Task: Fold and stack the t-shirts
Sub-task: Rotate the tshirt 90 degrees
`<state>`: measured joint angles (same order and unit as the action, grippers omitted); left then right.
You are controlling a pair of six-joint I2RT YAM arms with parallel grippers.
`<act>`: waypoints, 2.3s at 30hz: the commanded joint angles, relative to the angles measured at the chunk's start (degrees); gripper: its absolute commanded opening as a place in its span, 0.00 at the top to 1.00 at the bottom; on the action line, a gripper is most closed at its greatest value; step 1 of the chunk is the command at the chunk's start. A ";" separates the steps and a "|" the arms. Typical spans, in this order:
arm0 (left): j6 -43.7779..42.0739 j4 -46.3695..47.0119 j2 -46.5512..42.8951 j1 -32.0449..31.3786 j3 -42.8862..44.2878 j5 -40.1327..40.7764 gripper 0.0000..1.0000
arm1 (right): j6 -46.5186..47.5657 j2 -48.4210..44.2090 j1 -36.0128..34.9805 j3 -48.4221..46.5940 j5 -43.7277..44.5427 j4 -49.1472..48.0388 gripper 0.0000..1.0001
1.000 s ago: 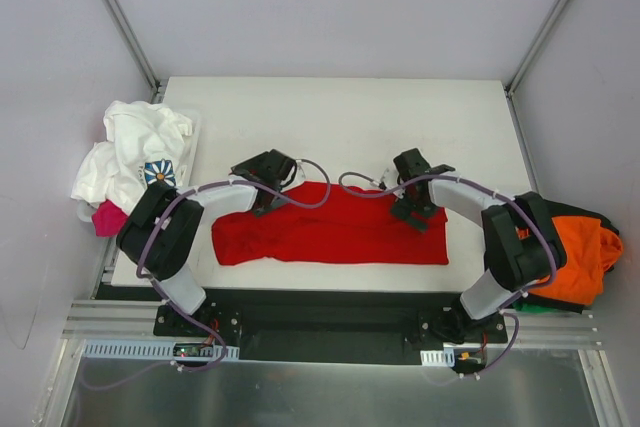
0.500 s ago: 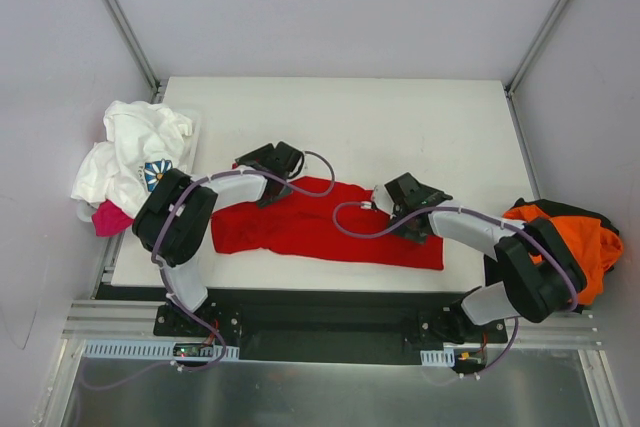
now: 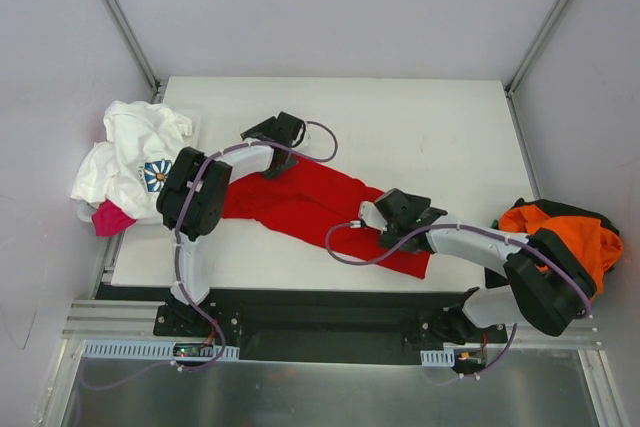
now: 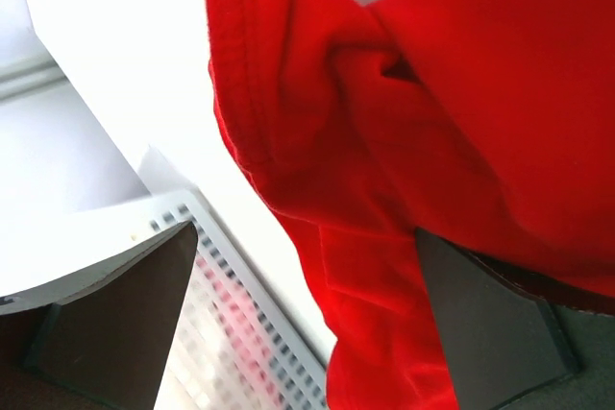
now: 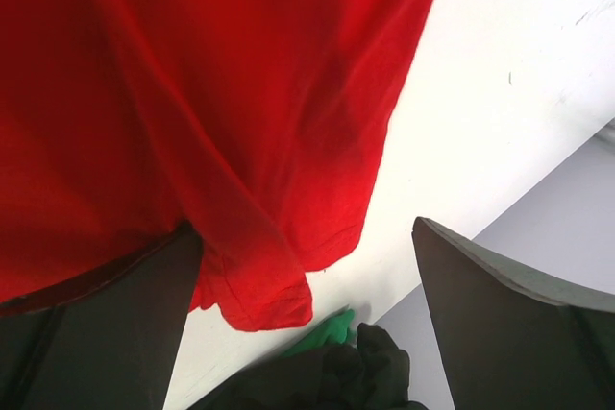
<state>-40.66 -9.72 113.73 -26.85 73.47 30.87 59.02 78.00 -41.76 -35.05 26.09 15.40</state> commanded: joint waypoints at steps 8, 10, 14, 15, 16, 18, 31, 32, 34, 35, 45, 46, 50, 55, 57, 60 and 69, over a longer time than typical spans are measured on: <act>-2.75 -0.74 13.88 1.10 15.90 -5.47 0.00 | -2.25 3.30 -6.23 0.86 -8.51 0.77 0.04; -3.19 -0.74 15.72 1.19 18.89 -5.65 0.01 | -2.07 3.56 -7.28 0.33 -8.68 0.16 0.04; -3.89 -0.83 18.71 1.19 24.51 -6.44 0.01 | -1.72 5.76 -8.86 -2.12 -9.21 0.42 0.04; -4.24 -0.83 19.50 1.10 26.96 -6.70 0.00 | -1.63 6.63 -9.65 -2.48 -9.12 0.34 0.04; -4.42 -1.01 20.99 1.10 28.20 -7.05 0.01 | -1.63 7.08 -10.09 -2.92 -9.12 -0.01 0.04; -5.47 -0.92 23.71 1.10 32.23 -7.14 0.01 | -1.46 8.13 -11.49 -3.18 -9.12 -0.54 0.04; -11.36 -0.30 34.89 -0.39 49.13 -10.13 0.01 | -0.84 12.97 -17.83 -5.73 -9.12 -3.01 0.04; -11.89 0.04 35.06 -0.74 49.48 -10.30 0.01 | -0.93 13.32 -19.14 -5.91 -9.04 -2.92 0.04; -12.42 1.10 35.59 -1.62 49.75 -10.66 0.01 | -0.84 13.76 -20.46 -6.70 -8.77 -3.01 0.04; -13.03 1.45 35.68 -2.58 49.75 -10.66 0.01 | -0.67 14.20 -21.69 -6.87 -8.68 -3.01 0.04; -15.23 4.44 36.38 -8.04 49.75 -12.06 0.01 | -0.49 16.66 -28.20 -10.04 -7.89 -3.88 0.04; -15.49 4.88 36.56 -8.22 50.10 -12.06 0.01 | -0.40 16.92 -28.64 -10.30 -7.81 -3.88 0.04; -17.34 5.49 38.84 -8.48 52.90 -11.80 0.01 | 0.04 18.33 -30.66 -12.67 -7.72 -3.88 0.04; -19.62 7.08 41.30 -8.13 55.90 -10.48 0.01 | -1.53 19.91 -31.89 -16.71 -7.71 -0.73 0.04; -20.33 8.22 42.27 -7.87 56.43 -10.31 0.01 | -2.42 19.83 -32.07 -18.82 -8.07 1.56 0.04; -21.73 9.18 44.03 -7.25 58.53 -9.52 0.00 | -3.47 19.82 -32.42 -21.63 -7.19 3.75 0.04; -23.49 11.82 45.00 -5.23 60.12 -9.43 0.01 | -6.55 22.98 -33.65 -27.97 -5.08 10.35 0.04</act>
<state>-63.31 4.34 155.92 -33.71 133.12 22.70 55.11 99.57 -74.39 -59.66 21.65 21.54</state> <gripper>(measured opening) 0.993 0.963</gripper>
